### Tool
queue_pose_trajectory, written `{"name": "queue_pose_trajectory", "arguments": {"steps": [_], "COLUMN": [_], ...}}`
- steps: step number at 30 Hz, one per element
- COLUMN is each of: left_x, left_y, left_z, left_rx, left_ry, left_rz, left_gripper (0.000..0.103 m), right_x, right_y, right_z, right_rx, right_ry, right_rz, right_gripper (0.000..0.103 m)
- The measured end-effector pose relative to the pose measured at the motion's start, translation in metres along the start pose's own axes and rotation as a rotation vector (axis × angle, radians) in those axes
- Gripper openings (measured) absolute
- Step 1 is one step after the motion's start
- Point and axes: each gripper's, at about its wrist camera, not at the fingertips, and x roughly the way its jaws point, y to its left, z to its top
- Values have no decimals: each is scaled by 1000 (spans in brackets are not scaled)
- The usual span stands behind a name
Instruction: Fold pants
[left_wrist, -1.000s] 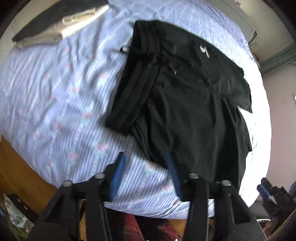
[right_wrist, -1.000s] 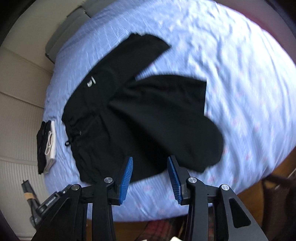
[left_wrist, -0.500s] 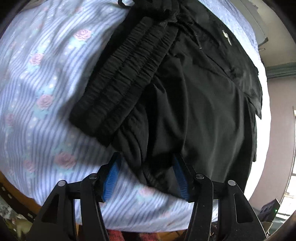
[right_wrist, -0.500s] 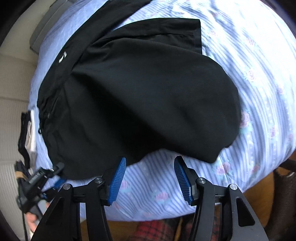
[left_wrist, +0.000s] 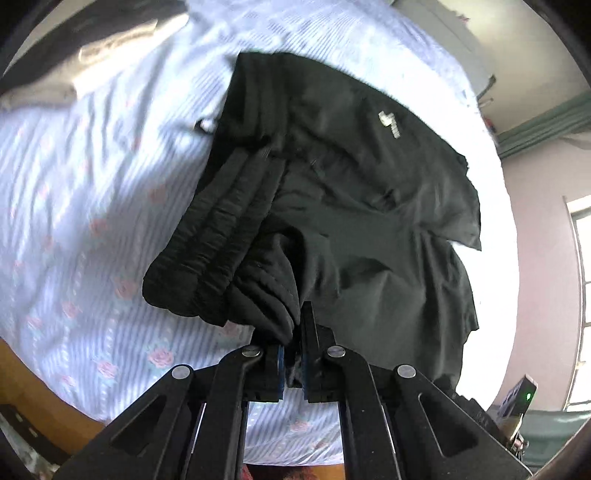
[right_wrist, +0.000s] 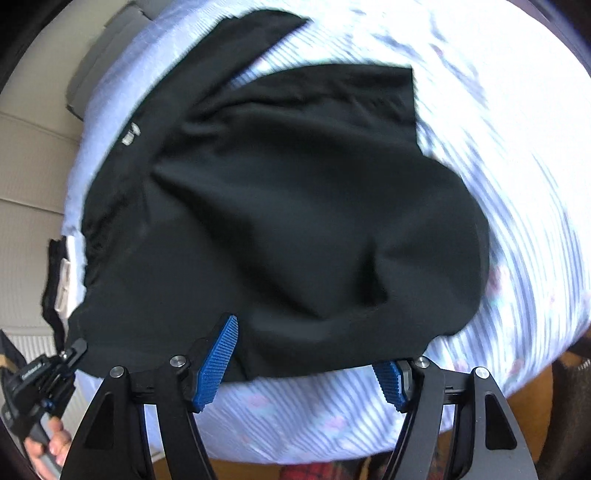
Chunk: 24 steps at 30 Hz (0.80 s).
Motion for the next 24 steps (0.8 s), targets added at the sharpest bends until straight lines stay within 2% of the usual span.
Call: {"name": "queue_pose_trajectory", "arguments": {"steps": [2, 4, 6, 8, 9, 12, 16, 21, 24], "left_x": [-7, -10, -15, -16, -18, -25, -42, -62, -73], "left_y": [-2, -6, -7, -13, -16, -27, -39, -60, -68], "left_z": [4, 12, 12, 11, 11, 12, 16, 40, 61], "left_rx": [6, 9, 14, 23, 31, 63, 92, 99, 69], "left_ry": [-9, -14, -19, -20, -19, -12, -14, -58, -99], "left_rz": [9, 12, 11, 14, 16, 12, -6, -43, -85], "left_gripper": [8, 8, 8, 8, 8, 8, 8, 8, 8], "right_x": [-7, -14, -17, -15, -17, -33, -86, -150, -170], "right_y": [4, 8, 11, 7, 3, 0, 15, 55, 88], "right_z": [9, 17, 26, 36, 37, 43, 56, 91, 119], "right_rx": [-2, -27, -66, -66, -47, 4, 17, -39, -103], "right_ry": [-31, -60, -75, -60, -55, -53, -110, -243, -343], "right_rz": [-3, -24, -79, -122, -116, -65, 47, 148, 180], "right_gripper": [68, 57, 29, 12, 9, 6, 5, 5, 5]}}
